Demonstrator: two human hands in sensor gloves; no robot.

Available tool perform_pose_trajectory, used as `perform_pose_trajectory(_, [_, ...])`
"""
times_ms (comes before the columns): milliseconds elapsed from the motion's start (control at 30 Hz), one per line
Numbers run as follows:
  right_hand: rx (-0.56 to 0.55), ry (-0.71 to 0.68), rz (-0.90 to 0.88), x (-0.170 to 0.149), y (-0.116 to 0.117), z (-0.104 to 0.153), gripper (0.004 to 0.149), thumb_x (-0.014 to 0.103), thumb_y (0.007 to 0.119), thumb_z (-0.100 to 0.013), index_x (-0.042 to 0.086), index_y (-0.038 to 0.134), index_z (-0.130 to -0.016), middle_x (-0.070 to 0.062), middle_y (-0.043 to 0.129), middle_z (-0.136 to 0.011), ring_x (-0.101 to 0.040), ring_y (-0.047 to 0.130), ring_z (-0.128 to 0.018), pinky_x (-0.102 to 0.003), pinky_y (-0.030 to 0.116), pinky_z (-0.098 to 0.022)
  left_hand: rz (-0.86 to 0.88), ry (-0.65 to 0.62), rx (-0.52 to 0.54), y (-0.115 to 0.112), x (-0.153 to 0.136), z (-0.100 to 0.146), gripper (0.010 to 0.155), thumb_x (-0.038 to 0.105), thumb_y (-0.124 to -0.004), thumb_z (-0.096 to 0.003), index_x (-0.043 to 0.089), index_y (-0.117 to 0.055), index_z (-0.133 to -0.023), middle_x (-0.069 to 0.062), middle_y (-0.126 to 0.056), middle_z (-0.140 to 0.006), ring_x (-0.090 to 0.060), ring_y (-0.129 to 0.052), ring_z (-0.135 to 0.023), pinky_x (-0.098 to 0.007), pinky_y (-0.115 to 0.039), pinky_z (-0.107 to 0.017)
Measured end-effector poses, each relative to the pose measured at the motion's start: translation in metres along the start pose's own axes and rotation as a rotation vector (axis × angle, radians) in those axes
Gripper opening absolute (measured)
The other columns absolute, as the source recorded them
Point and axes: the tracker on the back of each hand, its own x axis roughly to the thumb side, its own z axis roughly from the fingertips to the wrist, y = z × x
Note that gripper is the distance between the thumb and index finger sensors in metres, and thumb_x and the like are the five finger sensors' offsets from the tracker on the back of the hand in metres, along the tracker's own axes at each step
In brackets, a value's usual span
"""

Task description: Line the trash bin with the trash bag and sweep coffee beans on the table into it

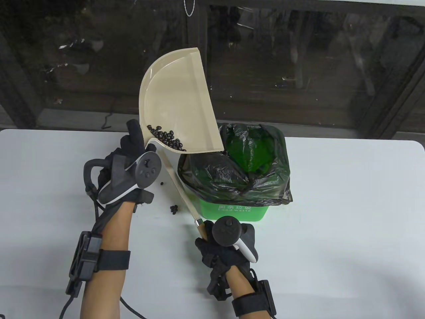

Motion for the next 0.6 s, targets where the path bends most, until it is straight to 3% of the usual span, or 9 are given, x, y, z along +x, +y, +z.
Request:
perform_pose_trajectory(333, [0.019,-0.002,-0.022,0.000,0.000,-0.001,0.065,0.030,0.071,-0.054,-0.005,0.041,-0.100,-0.012,0.083,-0.071,-0.008,0.097,-0.032,-0.033,0.090,-0.018,-0.243,-0.132,0.048,0.016,0.042,-0.014,0.068,0.031,-0.059,-0.0732,-0.014,-0.032,-0.116,-0.022,-0.077,-0.093,-0.029,-0.100,-0.046,-0.048,-0.084,-0.039])
perform_pose_trajectory(600, [0.031,-0.007,-0.021,0.000,0.001,-0.001,0.065,0.030,0.071,-0.054,-0.005,0.040,-0.100,-0.012,0.083,-0.071,-0.008,0.097,-0.032,-0.033,0.090,-0.018,-0.465,-0.203,0.139,0.028,0.067,-0.010,0.068,0.031,-0.059,-0.0730,-0.014,-0.031,-0.116,-0.021,-0.076,-0.094,-0.029,-0.100,-0.046,-0.048,-0.084,-0.039])
